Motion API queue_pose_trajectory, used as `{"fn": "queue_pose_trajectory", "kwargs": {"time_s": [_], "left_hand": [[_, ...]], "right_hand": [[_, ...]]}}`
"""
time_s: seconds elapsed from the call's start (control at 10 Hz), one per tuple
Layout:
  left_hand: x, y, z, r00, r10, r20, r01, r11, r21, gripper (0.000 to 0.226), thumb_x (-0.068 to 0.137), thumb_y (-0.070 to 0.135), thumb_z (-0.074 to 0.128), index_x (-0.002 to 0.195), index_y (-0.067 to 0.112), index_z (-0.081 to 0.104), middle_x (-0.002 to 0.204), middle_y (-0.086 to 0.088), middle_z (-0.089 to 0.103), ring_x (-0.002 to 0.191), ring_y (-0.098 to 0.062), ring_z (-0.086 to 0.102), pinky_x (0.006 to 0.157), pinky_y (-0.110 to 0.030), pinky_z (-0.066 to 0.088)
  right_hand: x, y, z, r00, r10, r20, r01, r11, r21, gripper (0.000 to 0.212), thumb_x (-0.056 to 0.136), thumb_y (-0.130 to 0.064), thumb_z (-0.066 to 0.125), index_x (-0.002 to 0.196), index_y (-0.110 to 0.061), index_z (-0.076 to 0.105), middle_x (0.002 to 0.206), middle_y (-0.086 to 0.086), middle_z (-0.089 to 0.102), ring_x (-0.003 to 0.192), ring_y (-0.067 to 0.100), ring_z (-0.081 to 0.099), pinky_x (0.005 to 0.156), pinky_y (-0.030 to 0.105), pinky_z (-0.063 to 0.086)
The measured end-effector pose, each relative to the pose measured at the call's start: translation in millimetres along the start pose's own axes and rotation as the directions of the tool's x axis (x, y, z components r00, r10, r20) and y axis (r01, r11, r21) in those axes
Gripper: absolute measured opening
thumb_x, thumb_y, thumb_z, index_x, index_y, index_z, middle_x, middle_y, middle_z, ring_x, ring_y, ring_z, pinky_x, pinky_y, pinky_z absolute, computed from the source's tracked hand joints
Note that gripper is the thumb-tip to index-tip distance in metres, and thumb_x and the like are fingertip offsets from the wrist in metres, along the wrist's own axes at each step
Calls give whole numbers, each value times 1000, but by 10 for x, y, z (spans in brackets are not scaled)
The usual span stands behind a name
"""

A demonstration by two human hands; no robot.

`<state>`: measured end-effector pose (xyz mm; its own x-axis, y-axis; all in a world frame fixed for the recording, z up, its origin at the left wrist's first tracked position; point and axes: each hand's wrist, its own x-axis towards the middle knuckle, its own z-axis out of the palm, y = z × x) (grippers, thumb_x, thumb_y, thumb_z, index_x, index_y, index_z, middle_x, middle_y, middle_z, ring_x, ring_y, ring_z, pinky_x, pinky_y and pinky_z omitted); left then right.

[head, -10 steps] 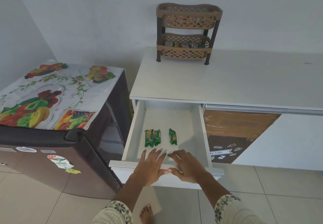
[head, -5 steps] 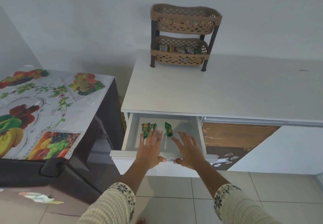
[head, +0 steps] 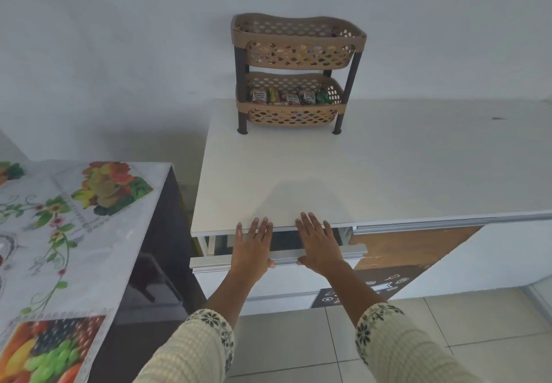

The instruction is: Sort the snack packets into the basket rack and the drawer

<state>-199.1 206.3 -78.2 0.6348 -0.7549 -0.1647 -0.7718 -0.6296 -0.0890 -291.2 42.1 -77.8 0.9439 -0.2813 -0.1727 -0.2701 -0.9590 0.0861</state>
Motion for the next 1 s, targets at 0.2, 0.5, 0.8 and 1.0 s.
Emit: {"fn": "queue_pose_trajectory", "kwargs": {"time_s": [0.2,0.5,0.8,1.0], "left_hand": [[266,-337,-74,989,31,-142,-40,997,-64,56,91,39,60,140,23,38,153,0,34,140,-21,31,118,-47,11],[495,-406,-61,951,163,-264,-132,983,129,56,56,36,86,105,16,67,95,-10,68,77,-27,67,99,-52,45],[710,-594,-383,943,288,-165,-259,950,176,48,81,62,52,97,18,63,98,-5,63,84,-27,61,89,-41,47],[1361,-674,-974,993,79,-84,-76,996,41,58,99,59,23,117,18,61,121,-5,61,112,-24,56,106,-43,28]], "right_hand": [[290,-39,-7,991,33,-127,-34,999,-1,66,83,-35,70,135,-8,40,137,12,46,126,29,45,109,40,34],[568,43,-79,971,-99,-219,56,979,-194,45,40,-19,88,75,-14,61,70,3,56,59,17,54,41,25,43],[794,459,-314,917,-384,-109,375,922,-92,54,85,-61,41,102,-12,57,99,6,57,84,26,58,60,36,47],[1286,602,-648,964,-228,-139,247,959,139,49,98,-52,26,95,-16,59,96,5,61,90,27,60,72,34,43]]}}
